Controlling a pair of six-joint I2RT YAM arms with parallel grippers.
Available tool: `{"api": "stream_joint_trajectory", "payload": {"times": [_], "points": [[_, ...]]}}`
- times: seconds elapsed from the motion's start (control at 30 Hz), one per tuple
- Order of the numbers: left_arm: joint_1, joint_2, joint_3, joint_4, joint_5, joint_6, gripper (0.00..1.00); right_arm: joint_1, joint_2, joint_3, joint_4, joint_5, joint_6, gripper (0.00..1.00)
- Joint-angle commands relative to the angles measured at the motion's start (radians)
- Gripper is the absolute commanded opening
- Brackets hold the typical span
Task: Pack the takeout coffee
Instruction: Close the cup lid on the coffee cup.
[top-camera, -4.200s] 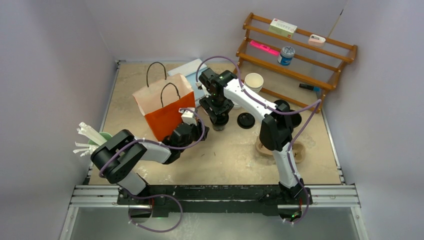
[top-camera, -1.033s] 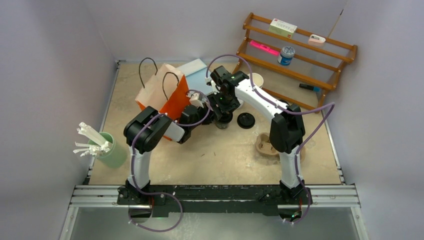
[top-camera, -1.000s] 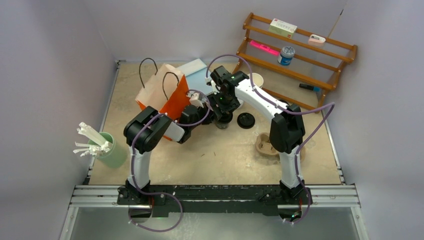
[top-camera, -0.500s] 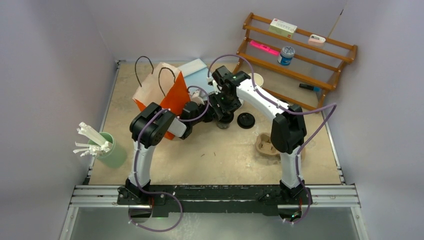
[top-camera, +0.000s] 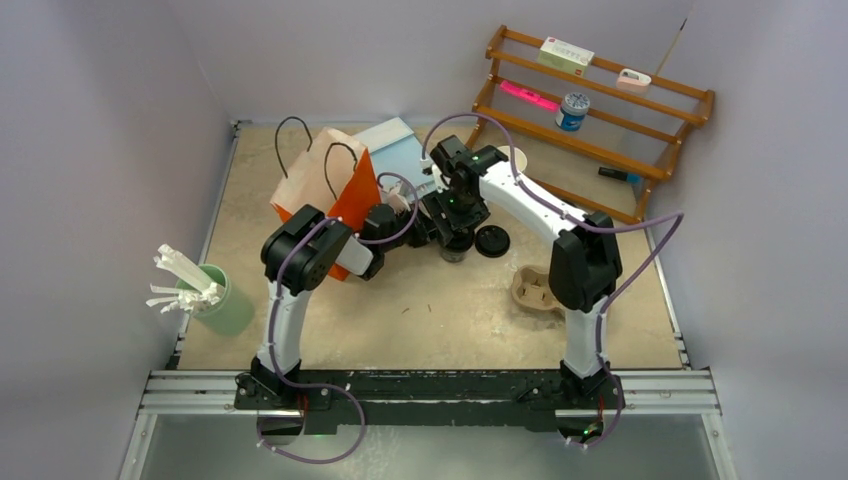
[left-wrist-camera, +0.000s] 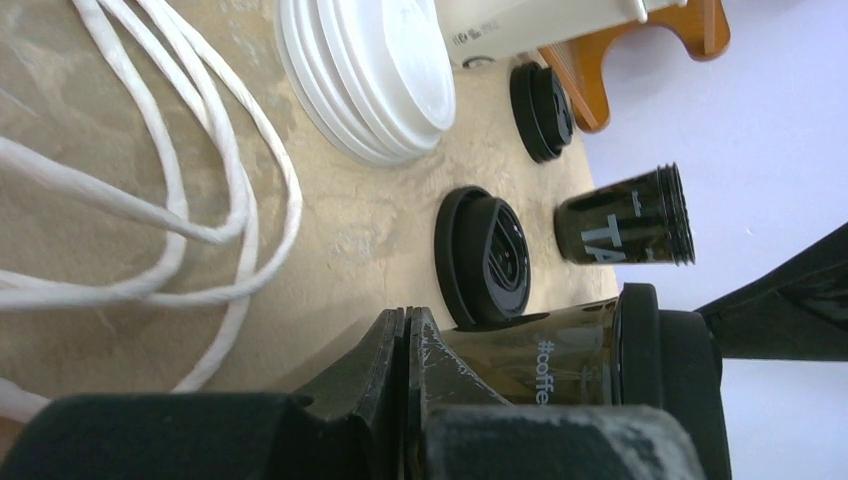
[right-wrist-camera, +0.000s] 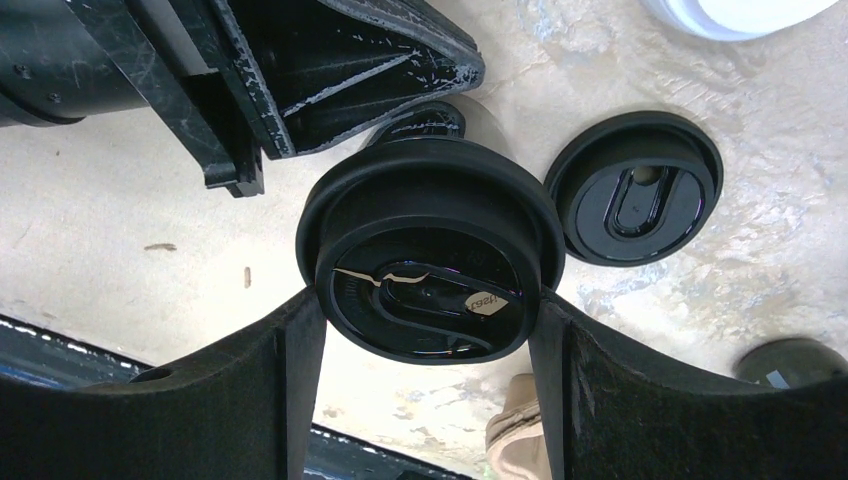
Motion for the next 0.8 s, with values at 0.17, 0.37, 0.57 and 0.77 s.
{"api": "stream_joint_trajectory", "payload": {"times": [0.17, 0.37, 0.57, 0.77], "points": [[-0.072, -0.055, -0.028, 0.053, 0.127, -0.026, 0.00, 0.004, -0.080, -0.137, 0.060, -0.033, 0.019, 0.40], [-0.104, -0.072, -0.033, 0.055, 0.171, -0.033, 0.00, 0.006, -0.137, -0.196, 0.080, -0.065, 0.026, 0.40], [-0.116, -0.140, -0.112, 0.059, 0.172, -0.023, 0.00, 0.035, -0.187, -0.286, 0.098, -0.107, 0.026, 0.39], [-0.130, -0.220, -0.223, 0.056, 0.138, -0.023, 0.00, 0.081, -0.225, -0.360, 0.124, -0.110, 0.037, 0.38]]}}
